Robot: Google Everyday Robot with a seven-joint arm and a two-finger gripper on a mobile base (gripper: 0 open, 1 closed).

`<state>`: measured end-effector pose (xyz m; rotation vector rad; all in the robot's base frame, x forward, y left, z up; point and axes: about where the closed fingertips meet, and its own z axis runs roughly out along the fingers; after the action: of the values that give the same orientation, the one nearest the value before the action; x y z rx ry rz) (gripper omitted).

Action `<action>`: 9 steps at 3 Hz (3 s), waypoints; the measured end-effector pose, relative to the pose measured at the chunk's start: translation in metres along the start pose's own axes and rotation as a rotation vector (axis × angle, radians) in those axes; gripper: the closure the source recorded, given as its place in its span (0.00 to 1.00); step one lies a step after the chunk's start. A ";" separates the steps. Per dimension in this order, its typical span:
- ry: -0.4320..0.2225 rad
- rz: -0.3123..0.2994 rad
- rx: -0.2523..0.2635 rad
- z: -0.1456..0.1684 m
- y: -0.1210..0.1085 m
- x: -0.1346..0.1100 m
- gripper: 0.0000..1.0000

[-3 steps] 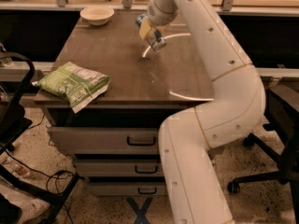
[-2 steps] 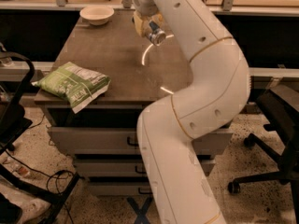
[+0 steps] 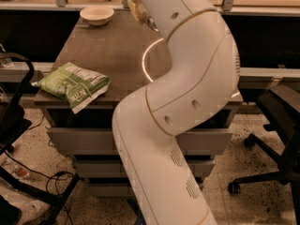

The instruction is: Place redbull can upright

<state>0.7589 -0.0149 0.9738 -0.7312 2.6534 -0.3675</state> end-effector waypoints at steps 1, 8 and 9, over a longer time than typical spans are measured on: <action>-0.041 0.059 -0.030 -0.038 -0.018 0.016 1.00; -0.245 0.407 -0.137 -0.077 -0.100 0.090 1.00; -0.286 0.441 -0.118 -0.079 -0.116 0.105 1.00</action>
Offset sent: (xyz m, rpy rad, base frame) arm -0.1306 -0.0973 0.1009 0.3400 0.0255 -0.0663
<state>0.6934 -0.1558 1.0552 -0.1940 2.4810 0.0142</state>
